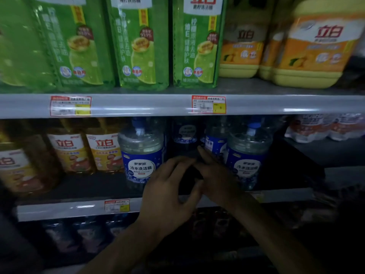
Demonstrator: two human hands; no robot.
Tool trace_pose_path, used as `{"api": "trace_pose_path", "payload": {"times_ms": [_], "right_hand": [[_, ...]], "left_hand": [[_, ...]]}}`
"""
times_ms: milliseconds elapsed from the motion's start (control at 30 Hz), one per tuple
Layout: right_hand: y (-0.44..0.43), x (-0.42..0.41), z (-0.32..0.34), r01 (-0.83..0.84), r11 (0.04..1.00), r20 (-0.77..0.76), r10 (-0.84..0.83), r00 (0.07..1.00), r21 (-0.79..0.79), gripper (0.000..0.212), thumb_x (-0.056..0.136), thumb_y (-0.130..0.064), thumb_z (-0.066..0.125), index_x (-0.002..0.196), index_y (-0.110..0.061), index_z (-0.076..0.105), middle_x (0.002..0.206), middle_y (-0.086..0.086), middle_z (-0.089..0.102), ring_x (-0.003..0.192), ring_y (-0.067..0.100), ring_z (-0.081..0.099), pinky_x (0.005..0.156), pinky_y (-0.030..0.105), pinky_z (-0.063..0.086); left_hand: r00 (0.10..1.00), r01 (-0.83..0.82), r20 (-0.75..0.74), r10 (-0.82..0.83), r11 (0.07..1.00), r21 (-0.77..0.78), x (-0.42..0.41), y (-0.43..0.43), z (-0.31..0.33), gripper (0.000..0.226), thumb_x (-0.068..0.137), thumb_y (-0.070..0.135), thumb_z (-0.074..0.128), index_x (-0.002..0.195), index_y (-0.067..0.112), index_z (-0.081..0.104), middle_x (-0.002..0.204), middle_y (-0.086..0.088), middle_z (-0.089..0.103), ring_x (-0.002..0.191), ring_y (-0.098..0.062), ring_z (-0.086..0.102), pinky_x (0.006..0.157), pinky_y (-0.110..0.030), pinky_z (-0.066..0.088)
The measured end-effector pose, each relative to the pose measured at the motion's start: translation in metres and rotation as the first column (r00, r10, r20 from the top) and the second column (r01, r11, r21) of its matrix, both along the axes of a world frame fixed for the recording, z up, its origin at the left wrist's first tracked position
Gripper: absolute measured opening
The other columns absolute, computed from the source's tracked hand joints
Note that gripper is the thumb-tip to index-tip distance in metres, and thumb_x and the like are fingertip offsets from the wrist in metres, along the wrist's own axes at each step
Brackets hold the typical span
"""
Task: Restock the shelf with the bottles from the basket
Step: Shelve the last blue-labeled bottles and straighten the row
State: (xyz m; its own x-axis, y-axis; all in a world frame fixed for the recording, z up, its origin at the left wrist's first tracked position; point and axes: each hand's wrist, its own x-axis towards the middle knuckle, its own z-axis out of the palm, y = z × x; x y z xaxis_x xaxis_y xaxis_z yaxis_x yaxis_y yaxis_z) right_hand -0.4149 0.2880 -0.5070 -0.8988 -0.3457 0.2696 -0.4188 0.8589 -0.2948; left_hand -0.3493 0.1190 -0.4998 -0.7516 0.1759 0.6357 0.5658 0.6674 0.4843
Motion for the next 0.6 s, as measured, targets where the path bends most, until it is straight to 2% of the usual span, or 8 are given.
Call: {"api": "trace_pose_path", "payload": {"times_ms": [67, 200, 300, 367, 400, 433, 500, 600], "right_hand": [[0.017, 0.012, 0.008, -0.011, 1.0, 0.02, 0.011, 1.0, 0.001, 0.066, 0.101, -0.023, 0.059, 0.156, -0.043, 0.028, 0.17, -0.004, -0.001, 0.157, 0.025, 0.002, 0.122, 0.044, 0.027], [0.049, 0.03, 0.008, 0.069, 0.997, -0.128, -0.072, 0.989, -0.029, 0.07, 0.093, -0.018, 0.071, 0.153, -0.038, 0.041, 0.17, -0.005, 0.009, 0.156, 0.023, 0.018, 0.12, 0.044, 0.036], [0.069, 0.045, 0.013, 0.124, 0.984, -0.175, -0.146, 0.974, -0.131, 0.066, 0.09, -0.017, 0.077, 0.147, -0.036, 0.051, 0.167, -0.007, 0.023, 0.146, 0.009, 0.03, 0.117, 0.028, 0.035], [0.081, 0.05, 0.018, 0.169, 0.962, -0.203, -0.213, 0.956, -0.214, 0.056, 0.086, -0.012, 0.079, 0.136, -0.027, 0.061, 0.155, -0.003, 0.042, 0.134, 0.014, 0.047, 0.111, 0.032, 0.046], [0.085, 0.052, 0.019, 0.184, 0.95, -0.25, -0.248, 0.936, -0.254, 0.045, 0.083, -0.009, 0.079, 0.124, -0.022, 0.065, 0.14, -0.001, 0.051, 0.122, 0.017, 0.057, 0.102, 0.032, 0.052], [0.09, 0.052, 0.019, 0.207, 0.934, -0.295, -0.294, 0.909, -0.291, 0.034, 0.081, -0.007, 0.078, 0.11, -0.019, 0.065, 0.122, 0.0, 0.053, 0.106, 0.016, 0.061, 0.089, 0.023, 0.052], [0.099, 0.048, 0.02, 0.295, 0.869, -0.286, -0.422, 0.86, -0.396, 0.031, 0.08, -0.006, 0.078, 0.091, -0.019, 0.053, 0.101, -0.002, 0.045, 0.08, 0.003, 0.05, 0.07, 0.009, 0.039], [0.114, 0.032, 0.014, 0.401, 0.71, -0.09, -0.545, 0.834, -0.579, 0.037, 0.077, -0.012, 0.081, 0.095, -0.02, 0.049, 0.103, 0.003, 0.052, 0.083, 0.001, 0.053, 0.065, 0.011, 0.037]], "left_hand": [[1.0, -0.009, -0.011, 0.009, 1.0, 0.026, -0.001, 0.004, 0.005, 0.049, 0.097, 0.051, 0.055, 0.14, 0.027, 0.058, 0.137, 0.012, 0.057, 0.122, -0.011, 0.058, 0.094, -0.039, 0.055], [1.0, 0.007, -0.021, -0.005, 0.995, 0.097, -0.006, 0.018, 0.01, 0.055, 0.097, 0.054, 0.053, 0.147, 0.03, 0.051, 0.14, 0.015, 0.055, 0.125, -0.008, 0.056, 0.097, -0.038, 0.055], [0.999, 0.021, 0.028, -0.026, 0.984, 0.178, -0.009, 0.032, 0.009, 0.063, 0.096, 0.06, 0.05, 0.153, 0.035, 0.041, 0.139, 0.029, 0.045, 0.126, 0.009, 0.045, 0.102, -0.015, 0.044], [0.998, 0.024, 0.05, -0.035, 0.979, 0.203, -0.011, 0.042, 0.005, 0.065, 0.095, 0.062, 0.051, 0.154, 0.037, 0.038, 0.138, 0.032, 0.041, 0.124, 0.016, 0.039, 0.098, -0.001, 0.033], [0.997, 0.026, 0.067, -0.04, 0.979, 0.204, -0.013, 0.048, 0.003, 0.065, 0.095, 0.061, 0.053, 0.154, 0.037, 0.038, 0.138, 0.032, 0.04, 0.124, 0.017, 0.038, 0.097, -0.001, 0.032], [0.995, 0.026, 0.088, -0.045, 0.98, 0.199, -0.016, 0.053, 0.0, 0.064, 0.096, 0.059, 0.057, 0.154, 0.037, 0.038, 0.138, 0.032, 0.04, 0.123, 0.016, 0.038, 0.096, -0.004, 0.035], [0.993, 0.02, 0.115, -0.041, 0.983, 0.183, -0.024, 0.064, -0.006, 0.066, 0.095, 0.055, 0.063, 0.154, 0.036, 0.039, 0.141, 0.027, 0.044, 0.123, 0.011, 0.043, 0.097, -0.015, 0.043], [0.984, 0.017, 0.173, -0.051, 0.982, 0.189, -0.037, 0.082, -0.016, 0.072, 0.092, 0.051, 0.07, 0.154, 0.034, 0.04, 0.144, 0.015, 0.051, 0.126, 0.0, 0.051, 0.097, -0.024, 0.051]]}}
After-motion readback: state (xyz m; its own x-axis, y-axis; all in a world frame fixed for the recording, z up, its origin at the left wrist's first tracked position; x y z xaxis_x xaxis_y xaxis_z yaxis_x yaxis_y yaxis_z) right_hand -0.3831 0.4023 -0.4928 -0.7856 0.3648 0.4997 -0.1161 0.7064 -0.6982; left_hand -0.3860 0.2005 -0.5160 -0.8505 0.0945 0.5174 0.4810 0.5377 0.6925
